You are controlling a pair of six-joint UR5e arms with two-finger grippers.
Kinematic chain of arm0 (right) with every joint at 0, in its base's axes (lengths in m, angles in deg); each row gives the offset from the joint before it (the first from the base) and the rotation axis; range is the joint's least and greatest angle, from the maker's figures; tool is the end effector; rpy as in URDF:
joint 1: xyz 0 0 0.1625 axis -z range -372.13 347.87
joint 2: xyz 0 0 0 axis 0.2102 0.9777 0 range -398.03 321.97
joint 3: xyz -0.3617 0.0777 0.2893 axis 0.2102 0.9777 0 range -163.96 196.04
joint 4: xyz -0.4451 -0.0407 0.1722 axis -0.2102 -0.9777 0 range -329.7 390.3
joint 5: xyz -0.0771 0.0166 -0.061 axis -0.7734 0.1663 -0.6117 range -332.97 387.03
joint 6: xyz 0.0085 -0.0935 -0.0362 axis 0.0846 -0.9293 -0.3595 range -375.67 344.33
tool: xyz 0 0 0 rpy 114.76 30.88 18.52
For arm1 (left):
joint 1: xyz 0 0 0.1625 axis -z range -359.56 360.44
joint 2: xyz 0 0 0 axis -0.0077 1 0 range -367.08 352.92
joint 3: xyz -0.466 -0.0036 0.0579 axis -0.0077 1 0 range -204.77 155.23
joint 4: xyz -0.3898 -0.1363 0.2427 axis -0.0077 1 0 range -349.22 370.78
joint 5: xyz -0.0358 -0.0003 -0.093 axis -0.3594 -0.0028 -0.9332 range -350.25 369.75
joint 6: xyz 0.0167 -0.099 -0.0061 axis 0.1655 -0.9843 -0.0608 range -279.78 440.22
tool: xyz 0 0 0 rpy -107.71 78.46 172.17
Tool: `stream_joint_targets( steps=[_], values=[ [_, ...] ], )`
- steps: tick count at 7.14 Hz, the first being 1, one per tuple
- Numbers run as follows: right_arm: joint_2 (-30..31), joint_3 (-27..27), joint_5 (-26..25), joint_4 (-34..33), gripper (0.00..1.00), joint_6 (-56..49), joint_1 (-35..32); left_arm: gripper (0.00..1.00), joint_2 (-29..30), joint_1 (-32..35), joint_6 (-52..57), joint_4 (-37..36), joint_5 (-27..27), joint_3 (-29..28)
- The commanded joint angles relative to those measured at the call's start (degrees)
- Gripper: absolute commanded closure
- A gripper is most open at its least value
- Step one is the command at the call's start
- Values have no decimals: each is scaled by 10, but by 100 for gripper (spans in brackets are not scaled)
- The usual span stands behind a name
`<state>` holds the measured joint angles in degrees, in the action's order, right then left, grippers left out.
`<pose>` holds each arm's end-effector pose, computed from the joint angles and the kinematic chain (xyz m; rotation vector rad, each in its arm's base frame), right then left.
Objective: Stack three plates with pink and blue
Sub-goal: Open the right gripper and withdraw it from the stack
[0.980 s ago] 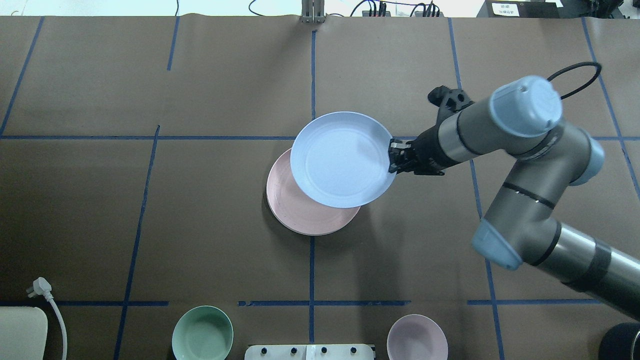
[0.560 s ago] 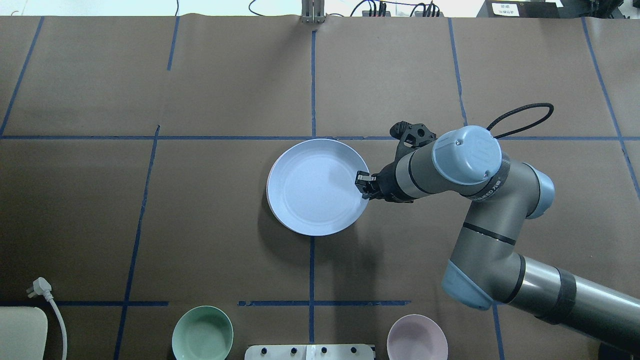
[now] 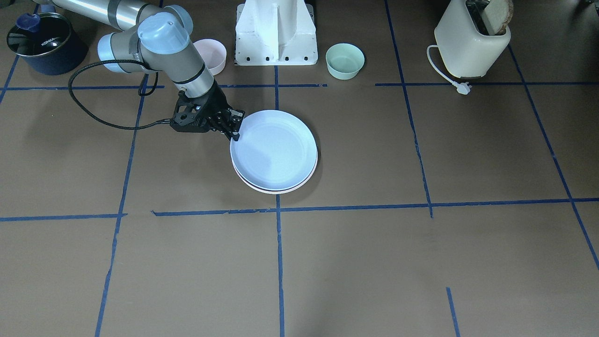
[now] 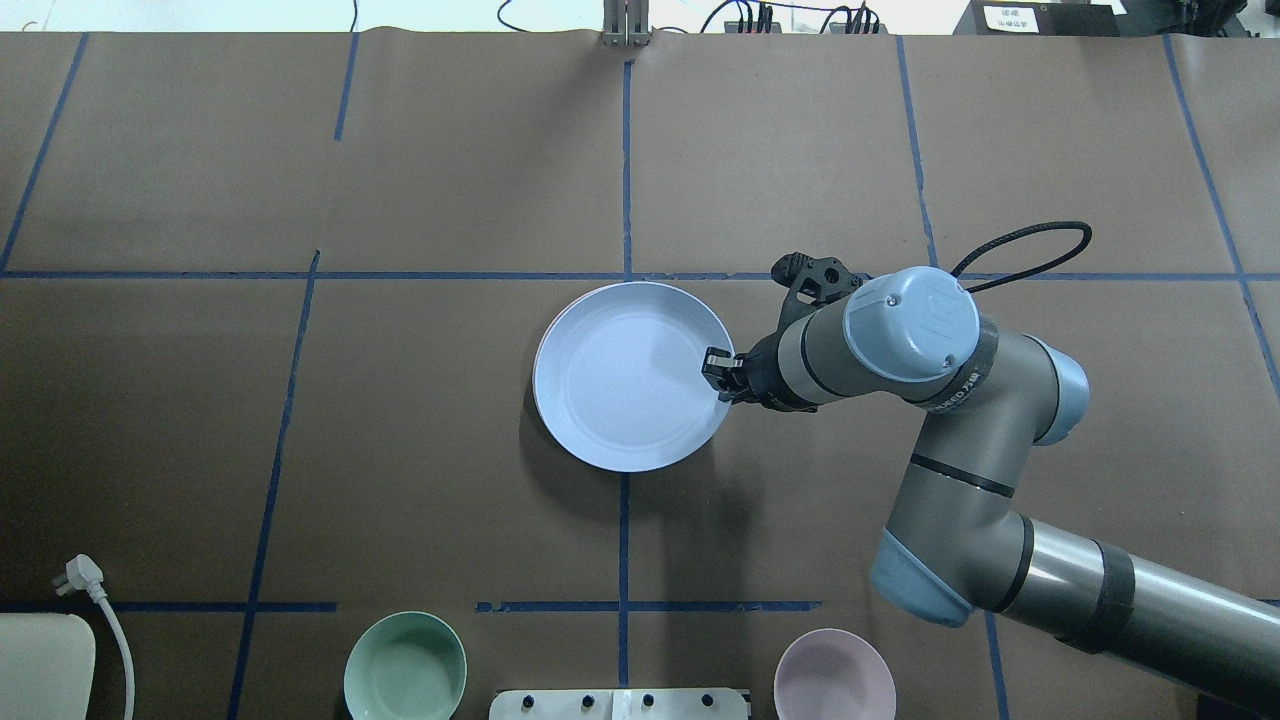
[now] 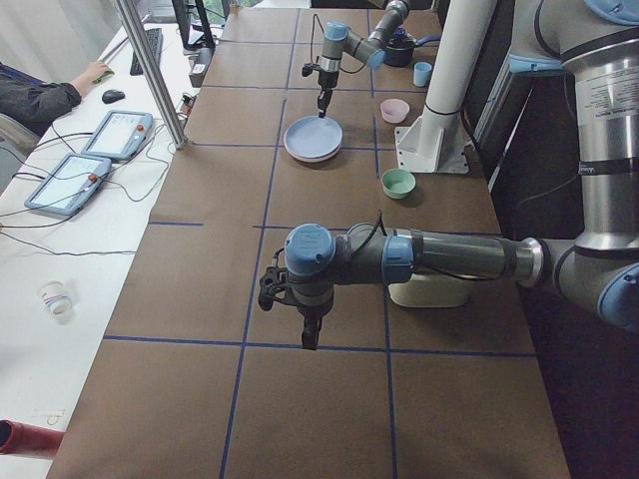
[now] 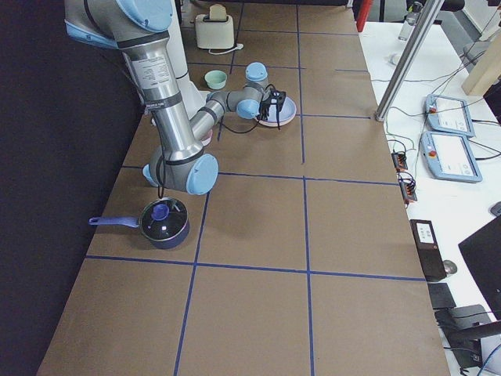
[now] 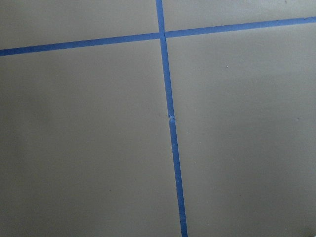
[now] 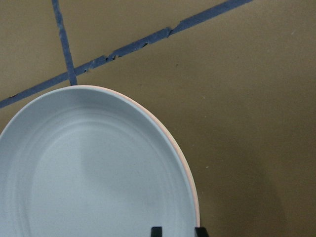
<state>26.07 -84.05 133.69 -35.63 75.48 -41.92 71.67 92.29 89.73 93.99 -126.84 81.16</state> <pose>-0.5648 -0.4438 0.2762 0.0019 -1.0779 0.3346 -0.0752 -0.4618 0.6584 0.0458 0.8129 0.1112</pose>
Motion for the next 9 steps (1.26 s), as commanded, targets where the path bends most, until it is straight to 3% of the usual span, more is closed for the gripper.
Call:
stream_joint_targets(
  steps=[1,3,5,7,9],
  values=[
    [-6,-2,17,-48,0,-31,-24,0,0,0,1,0,0,0],
    [2,1,115,-138,0,-235,-130,0,2,-1,2,-1,5,-12],
    [46,3,196,-245,0,-517,-282,0,3,-2,2,-1,5,-16],
    [126,3,247,-310,0,-795,-431,0,2,-2,4,-3,3,-17],
    [240,2,261,-308,0,-992,-541,0,3,-1,4,-1,8,-14]
  ],
)
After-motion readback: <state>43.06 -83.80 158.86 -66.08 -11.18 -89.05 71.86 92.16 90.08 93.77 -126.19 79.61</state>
